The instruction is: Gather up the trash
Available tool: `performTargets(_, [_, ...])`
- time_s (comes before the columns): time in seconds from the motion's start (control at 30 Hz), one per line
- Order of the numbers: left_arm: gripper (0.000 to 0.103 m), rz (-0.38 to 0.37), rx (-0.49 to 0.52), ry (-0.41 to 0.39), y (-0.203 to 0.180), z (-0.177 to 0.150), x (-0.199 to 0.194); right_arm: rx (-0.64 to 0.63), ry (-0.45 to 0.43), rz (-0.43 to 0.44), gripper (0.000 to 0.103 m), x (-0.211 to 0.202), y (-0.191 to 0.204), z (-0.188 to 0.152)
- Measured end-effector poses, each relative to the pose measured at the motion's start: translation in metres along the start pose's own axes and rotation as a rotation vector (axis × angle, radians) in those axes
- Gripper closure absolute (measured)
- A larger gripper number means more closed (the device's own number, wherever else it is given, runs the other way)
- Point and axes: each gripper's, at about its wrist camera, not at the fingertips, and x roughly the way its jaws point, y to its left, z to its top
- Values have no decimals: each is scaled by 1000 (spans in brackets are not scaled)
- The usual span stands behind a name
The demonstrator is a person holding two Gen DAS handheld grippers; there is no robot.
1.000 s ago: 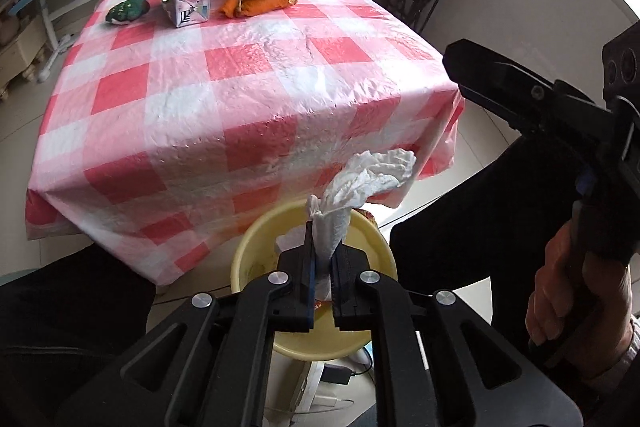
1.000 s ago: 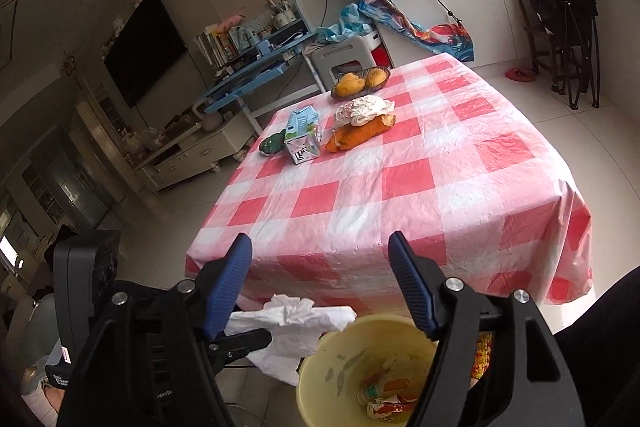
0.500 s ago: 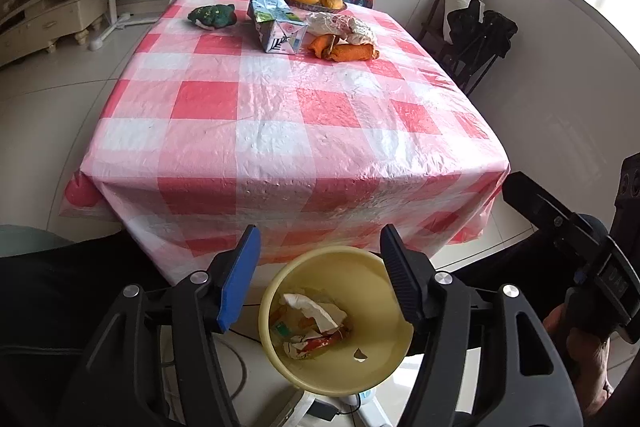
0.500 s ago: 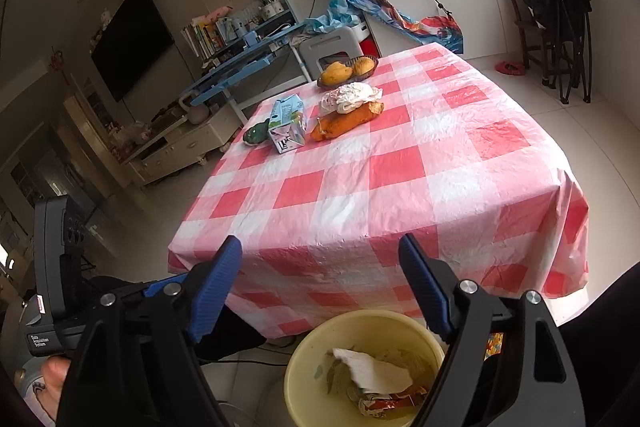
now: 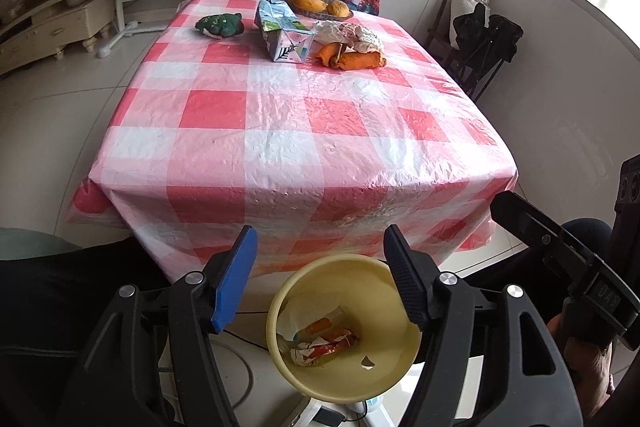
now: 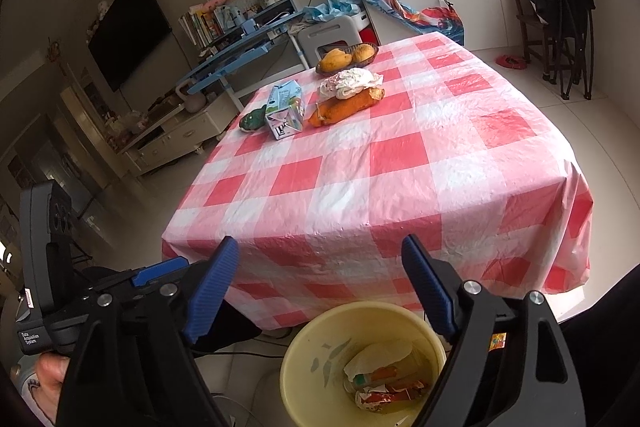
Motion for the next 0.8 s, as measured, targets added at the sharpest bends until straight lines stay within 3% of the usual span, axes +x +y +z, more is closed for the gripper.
performTargets(0.8, [38, 17, -19, -19, 3, 1, -2, -18, 21, -5, 23, 5, 4, -3])
